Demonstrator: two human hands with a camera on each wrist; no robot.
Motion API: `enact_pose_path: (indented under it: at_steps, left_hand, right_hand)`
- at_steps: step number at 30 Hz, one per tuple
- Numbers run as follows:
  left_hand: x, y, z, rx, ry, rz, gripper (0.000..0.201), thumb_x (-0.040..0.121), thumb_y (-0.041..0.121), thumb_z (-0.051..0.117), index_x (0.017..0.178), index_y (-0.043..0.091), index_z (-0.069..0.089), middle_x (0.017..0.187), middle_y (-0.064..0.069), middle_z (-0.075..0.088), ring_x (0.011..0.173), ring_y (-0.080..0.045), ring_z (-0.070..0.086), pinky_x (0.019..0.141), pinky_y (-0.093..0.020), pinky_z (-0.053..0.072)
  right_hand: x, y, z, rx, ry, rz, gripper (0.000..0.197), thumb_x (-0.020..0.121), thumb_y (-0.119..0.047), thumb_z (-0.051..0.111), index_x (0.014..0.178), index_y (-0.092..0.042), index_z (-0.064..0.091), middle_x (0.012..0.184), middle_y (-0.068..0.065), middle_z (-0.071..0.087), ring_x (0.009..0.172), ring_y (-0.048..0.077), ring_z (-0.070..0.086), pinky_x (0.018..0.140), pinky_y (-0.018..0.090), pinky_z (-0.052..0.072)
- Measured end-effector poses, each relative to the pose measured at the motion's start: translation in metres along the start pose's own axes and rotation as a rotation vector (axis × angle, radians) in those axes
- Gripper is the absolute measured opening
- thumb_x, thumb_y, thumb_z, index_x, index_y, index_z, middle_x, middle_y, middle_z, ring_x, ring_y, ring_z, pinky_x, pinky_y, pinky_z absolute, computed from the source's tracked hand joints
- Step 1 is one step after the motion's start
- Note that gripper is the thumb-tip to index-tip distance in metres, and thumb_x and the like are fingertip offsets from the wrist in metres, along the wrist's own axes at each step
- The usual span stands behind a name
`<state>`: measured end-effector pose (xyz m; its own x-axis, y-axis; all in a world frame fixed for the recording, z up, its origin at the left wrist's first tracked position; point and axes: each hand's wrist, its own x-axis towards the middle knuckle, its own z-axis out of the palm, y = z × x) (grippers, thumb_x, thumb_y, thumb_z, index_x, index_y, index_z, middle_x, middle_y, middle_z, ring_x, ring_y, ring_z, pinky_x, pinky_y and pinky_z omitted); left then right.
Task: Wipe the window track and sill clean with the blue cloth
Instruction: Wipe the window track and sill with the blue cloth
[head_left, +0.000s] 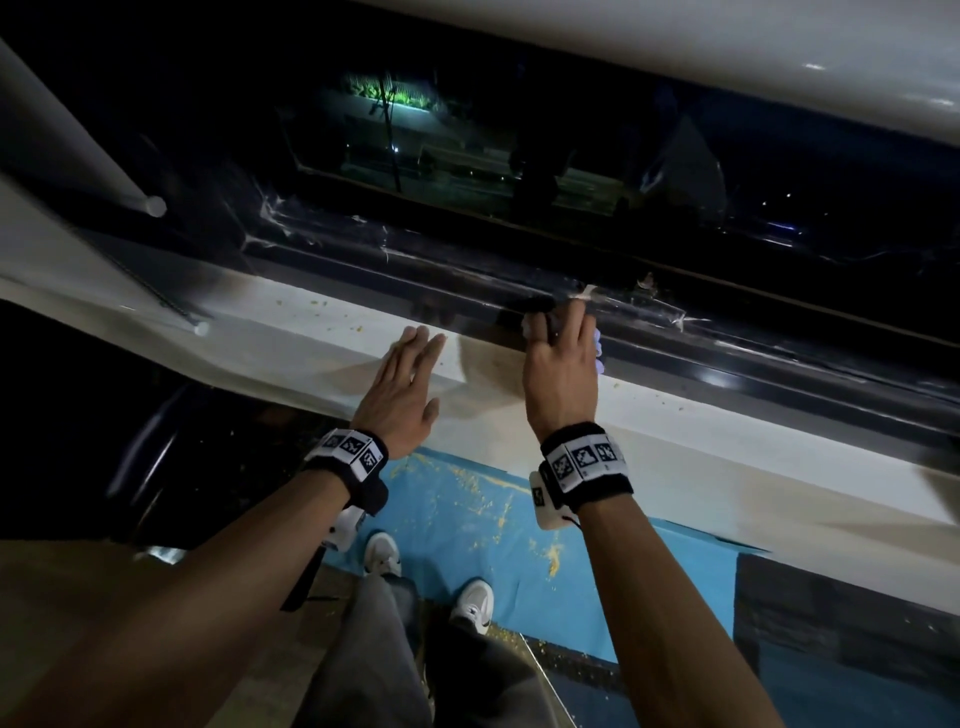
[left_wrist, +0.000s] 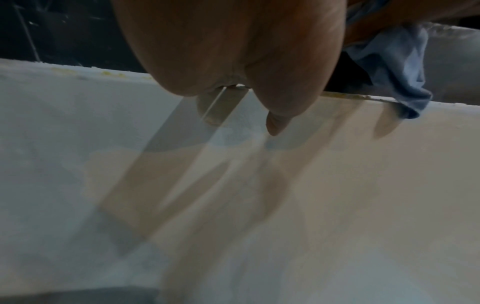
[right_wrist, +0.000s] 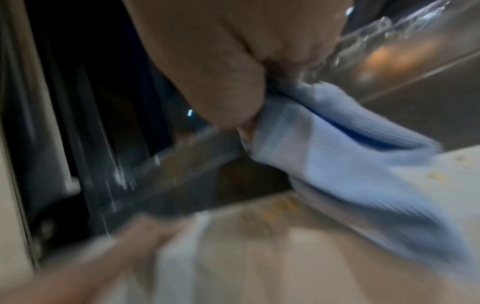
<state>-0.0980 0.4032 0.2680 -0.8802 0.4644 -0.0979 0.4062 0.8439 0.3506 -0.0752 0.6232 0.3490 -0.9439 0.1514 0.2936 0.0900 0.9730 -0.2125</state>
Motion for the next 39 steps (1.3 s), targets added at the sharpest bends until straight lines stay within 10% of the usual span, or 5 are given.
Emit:
enact_pose_path:
  at_steps: [39]
  left_hand:
    - [-0.001, 0.005, -0.009, 0.02, -0.012, 0.004, 0.09, 0.1, 0.024, 0.06, 0.166, 0.015, -0.001, 0.173, -0.004, -0.008, 0.16, -0.023, -0.012, 0.132, -0.043, 0.005]
  right_hand:
    - [-0.005, 0.008, -0.025, 0.104, -0.154, 0.019, 0.034, 0.089, 0.005, 0.064, 0.116, -0.012, 0.075, 0.129, 0.016, 0.055, 0.115, 0.039, 0.05, 0.096, 0.052, 0.053]
